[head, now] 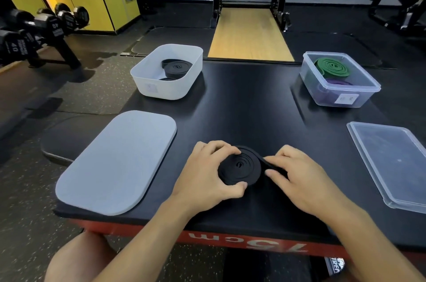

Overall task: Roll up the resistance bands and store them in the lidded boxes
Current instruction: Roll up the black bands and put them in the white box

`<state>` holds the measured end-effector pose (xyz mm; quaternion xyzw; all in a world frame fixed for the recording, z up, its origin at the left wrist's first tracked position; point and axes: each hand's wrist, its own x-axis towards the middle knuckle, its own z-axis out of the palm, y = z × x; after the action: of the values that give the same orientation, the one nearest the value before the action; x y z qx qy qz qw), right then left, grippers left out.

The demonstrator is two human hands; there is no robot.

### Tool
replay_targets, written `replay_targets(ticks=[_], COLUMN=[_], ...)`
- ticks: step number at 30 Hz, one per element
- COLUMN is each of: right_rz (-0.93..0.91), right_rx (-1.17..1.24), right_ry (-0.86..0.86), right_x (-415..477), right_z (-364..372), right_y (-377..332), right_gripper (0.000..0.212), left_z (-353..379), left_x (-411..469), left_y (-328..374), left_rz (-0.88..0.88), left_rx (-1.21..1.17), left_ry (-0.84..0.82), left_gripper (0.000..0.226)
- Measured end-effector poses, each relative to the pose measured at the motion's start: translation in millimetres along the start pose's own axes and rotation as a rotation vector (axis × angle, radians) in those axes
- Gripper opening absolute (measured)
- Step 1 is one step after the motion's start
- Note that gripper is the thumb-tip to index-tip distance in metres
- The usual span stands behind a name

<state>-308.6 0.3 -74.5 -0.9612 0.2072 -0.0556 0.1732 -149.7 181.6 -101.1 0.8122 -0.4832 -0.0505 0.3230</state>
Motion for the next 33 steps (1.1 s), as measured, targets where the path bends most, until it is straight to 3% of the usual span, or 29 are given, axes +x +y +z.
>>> replay_targets(ticks=[4, 7, 13, 18, 23, 28, 33], right_rz=[0.114, 0.240, 0.208, 0.169, 0.168, 0.200, 0.203], right_rx=[0.008, 0.111, 0.211, 0.046, 0.101, 0.067, 0.204], right_ry=[0.115, 0.130, 0.085, 0.215, 0.396, 0.342, 0.259], right_x=[-10, -11, -18, -15, -17, -12, -19], right_z=[11, 13, 17, 30, 34, 27, 23], right_y=[-30, -42, -48, -47, -44, -52, -53], right_gripper=[0.012, 0.008, 0.057, 0.050, 0.027, 0.031, 0.041], left_z=[1, 0, -1, 0, -2, -2, -4], left_x=[-2, -4, -5, -5, -5, -5, -3], left_y=[2, 3, 5, 8, 10, 9, 10], left_rz=[-0.007, -0.012, -0.052, -0.067, -0.059, -0.066, -0.070], left_rx=[0.011, -0.005, -0.022, 0.032, 0.051, 0.044, 0.047], left_ry=[0.022, 0.034, 0.094, 0.109, 0.101, 0.088, 0.069], left_gripper=[0.068, 0.071, 0.070, 0.069, 0.071, 0.074, 0.080])
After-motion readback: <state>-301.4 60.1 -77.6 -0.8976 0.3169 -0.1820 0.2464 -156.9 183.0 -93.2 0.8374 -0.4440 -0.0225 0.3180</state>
